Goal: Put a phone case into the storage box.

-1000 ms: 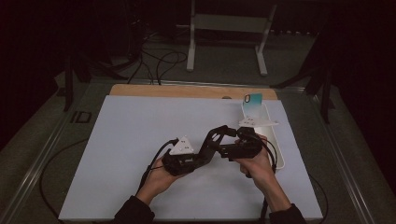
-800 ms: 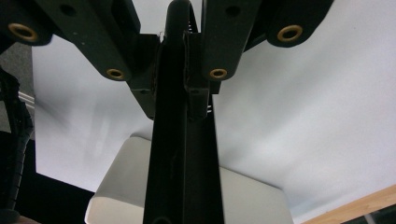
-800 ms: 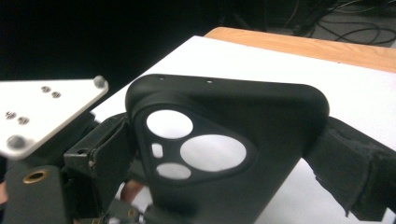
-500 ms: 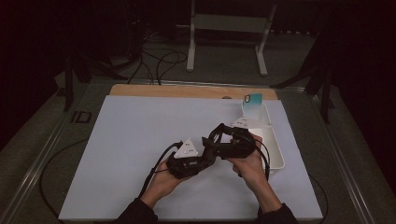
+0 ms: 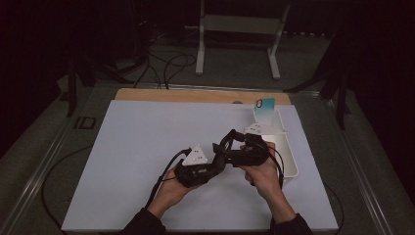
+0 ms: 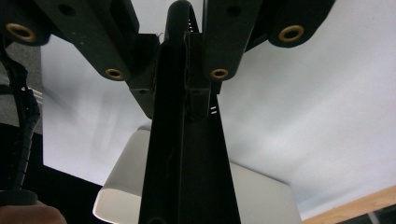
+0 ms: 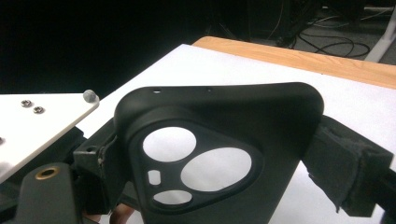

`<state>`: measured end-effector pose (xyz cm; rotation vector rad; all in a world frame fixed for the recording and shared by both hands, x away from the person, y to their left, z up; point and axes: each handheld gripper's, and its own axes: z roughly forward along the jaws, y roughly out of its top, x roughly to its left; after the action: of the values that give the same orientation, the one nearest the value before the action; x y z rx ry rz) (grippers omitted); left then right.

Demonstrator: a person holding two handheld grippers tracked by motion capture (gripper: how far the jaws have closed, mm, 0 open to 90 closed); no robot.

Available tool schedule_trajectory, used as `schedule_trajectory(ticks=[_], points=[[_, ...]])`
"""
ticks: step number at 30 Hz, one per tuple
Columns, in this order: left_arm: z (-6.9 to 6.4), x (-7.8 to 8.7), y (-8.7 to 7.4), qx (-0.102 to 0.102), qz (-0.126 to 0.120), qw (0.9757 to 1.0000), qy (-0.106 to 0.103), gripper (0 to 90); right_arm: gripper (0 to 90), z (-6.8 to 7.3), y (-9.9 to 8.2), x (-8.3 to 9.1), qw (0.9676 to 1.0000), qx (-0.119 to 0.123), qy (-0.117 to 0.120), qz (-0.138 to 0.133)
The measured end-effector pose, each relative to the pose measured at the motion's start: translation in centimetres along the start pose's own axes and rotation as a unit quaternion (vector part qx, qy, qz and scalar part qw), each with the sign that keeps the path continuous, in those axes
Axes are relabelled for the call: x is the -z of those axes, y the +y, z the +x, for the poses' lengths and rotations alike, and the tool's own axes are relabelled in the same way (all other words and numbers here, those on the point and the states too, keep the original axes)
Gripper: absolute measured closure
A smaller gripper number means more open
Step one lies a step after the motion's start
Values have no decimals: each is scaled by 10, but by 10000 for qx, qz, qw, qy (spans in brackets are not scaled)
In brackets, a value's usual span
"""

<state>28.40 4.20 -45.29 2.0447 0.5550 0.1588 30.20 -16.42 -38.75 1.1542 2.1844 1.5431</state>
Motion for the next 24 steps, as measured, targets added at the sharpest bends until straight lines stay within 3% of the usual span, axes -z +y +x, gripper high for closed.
schedule_trajectory(ticks=[5,9,13,18,20,24], points=[[2,5,0,18,-44,10000,-10,735,152,0,0,1,10000,65,-25,-6],[4,14,-1,25,-99,9999,93,600,152,-3,0,2,10000,69,-71,5],[7,25,-4,75,-165,9990,415,444,152,-5,0,4,9999,66,-100,-8],[12,37,-9,210,-167,9950,960,224,152,-6,0,5,9999,92,-118,-8],[16,42,-13,275,-148,9930,1137,174,152,-7,0,6,9999,96,-135,-5],[22,51,-18,389,-213,9907,1287,104,152,-7,1,6,9998,105,-147,-8]])
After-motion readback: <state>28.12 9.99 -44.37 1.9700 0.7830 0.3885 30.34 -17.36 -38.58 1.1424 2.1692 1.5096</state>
